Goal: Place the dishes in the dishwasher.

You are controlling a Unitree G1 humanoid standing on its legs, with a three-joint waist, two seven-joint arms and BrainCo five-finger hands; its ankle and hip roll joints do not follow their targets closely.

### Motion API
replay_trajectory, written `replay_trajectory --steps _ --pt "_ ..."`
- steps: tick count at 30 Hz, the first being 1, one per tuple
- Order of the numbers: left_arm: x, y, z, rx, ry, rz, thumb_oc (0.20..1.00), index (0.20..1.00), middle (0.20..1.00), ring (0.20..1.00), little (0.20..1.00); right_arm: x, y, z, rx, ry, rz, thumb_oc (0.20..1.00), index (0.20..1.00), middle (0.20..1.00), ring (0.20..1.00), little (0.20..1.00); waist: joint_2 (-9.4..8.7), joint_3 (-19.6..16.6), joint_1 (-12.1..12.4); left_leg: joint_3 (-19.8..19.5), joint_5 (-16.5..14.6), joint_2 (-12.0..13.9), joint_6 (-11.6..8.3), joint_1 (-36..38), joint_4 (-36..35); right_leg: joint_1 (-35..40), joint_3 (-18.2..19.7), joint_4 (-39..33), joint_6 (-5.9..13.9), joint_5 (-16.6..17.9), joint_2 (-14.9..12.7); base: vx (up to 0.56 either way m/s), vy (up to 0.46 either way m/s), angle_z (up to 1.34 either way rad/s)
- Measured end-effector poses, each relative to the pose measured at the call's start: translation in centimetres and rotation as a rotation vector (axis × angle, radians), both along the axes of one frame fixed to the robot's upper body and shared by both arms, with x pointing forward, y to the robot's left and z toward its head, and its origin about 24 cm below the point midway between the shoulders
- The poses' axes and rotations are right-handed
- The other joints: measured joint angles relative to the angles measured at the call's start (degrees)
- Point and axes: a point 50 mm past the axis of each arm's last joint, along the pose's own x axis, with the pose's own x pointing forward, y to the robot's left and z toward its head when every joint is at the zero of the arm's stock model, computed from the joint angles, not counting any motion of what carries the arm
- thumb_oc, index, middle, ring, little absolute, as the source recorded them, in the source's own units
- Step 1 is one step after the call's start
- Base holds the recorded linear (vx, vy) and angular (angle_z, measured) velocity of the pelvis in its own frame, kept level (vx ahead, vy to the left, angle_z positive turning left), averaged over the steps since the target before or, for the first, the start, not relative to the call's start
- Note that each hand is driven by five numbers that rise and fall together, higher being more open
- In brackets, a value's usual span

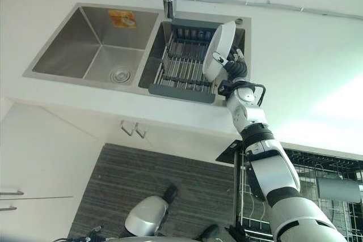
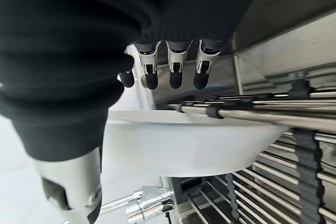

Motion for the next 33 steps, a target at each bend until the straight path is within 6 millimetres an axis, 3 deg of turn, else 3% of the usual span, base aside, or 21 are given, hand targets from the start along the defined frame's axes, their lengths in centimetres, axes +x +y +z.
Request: replay_trajectory --steps 9,17,22,28,29,30,31,33 --pt "0.1 0.0 0.0 -0.005 -0.005 0.015 1.000 1.000 1.000 1.000 1.000 0.7 0.3 1.8 -0.006 -0.024 0.004 1.000 1.000 1.000 1.000 1.000 0.02 0.7 0.4 -0.5 -0.1 0.0 -0.29 -0.4 0.5 -0.1 0.0 0.0 0.27 -0.2 0.1 0.00 0.001 0.01" --pt "0.8 0.0 0.1 -0.003 -0.017 0.019 1.000 1.000 1.000 1.000 1.000 0.7 0.0 2.0 -0.012 -0.029 0.003 1.000 1.000 1.000 1.000 1.000 -0.04 1.3 0.5 -1.1 0.1 -0.3 -0.08 -0.8 0.6 -0.2 -0.2 0.0 0.27 -0.2 0.0 -0.01 0.007 0.03" --pt "0.6 0.3 0.1 -0.007 -0.007 0.115 1.000 1.000 1.000 1.000 1.000 0.9 0.1 2.5 -0.039 -0.020 -0.005 1.000 1.000 1.000 1.000 1.000 -0.03 1.6 0.6 -1.1 0.1 -0.3 -0.10 -1.4 0.8 -0.6 -0.2 0.0 0.27 -0.2 0.0 -0.01 0.004 0.01" --pt "0.8 0.6 0.2 0.050 -0.035 0.125 1.000 1.000 1.000 1.000 1.000 1.1 -1.4 2.6 -0.071 0.005 -0.059 1.000 1.000 1.000 1.000 1.000 -1.27 2.3 2.3 -1.2 0.1 -0.3 -0.11 -1.4 0.9 -0.6 -0.3 0.0 0.27 -0.2 0.1 0.01 -0.012 0.00" --pt "0.8 0.6 0.3 0.056 -0.039 0.128 1.000 1.000 1.000 1.000 1.000 1.1 -1.5 2.5 -0.072 0.006 -0.063 0.595 0.595 0.595 0.595 0.595 -1.37 2.4 2.5 -1.2 0.1 -0.4 -0.11 -1.4 0.9 -0.6 -0.3 0.0 0.27 -0.2 0.1 0.00 0.000 0.00" --pt "0.9 0.7 0.3 0.054 -0.043 0.142 1.000 1.000 1.000 1.000 1.000 1.1 -1.7 2.6 -0.074 0.007 -0.069 0.285 0.285 0.285 0.285 0.285 -1.40 2.4 2.8 -1.3 0.2 -0.4 -0.21 -1.4 0.9 -0.6 -0.4 0.0 0.28 -0.2 0.1 -0.03 -0.030 0.04" --pt "0.9 0.8 0.3 0.053 -0.049 0.152 1.000 1.000 1.000 1.000 1.000 1.1 -2.4 2.6 -0.079 0.013 -0.091 0.200 0.200 0.200 0.200 0.200 -1.40 2.4 3.1 -1.5 0.3 -0.5 -0.26 -1.5 0.9 -0.6 -0.6 0.0 0.31 -0.2 0.2 -0.02 -0.035 0.08" --pt "0.8 1.1 0.4 0.056 -0.051 0.183 1.000 1.000 1.000 1.000 1.000 1.1 -3.5 2.8 -0.090 0.025 -0.127 0.200 0.200 0.200 0.200 0.200 -1.43 2.4 3.2 -2.1 0.5 -0.5 -0.39 -1.7 0.8 -0.6 -1.2 0.0 0.36 -0.2 0.3 -0.01 -0.048 0.15"
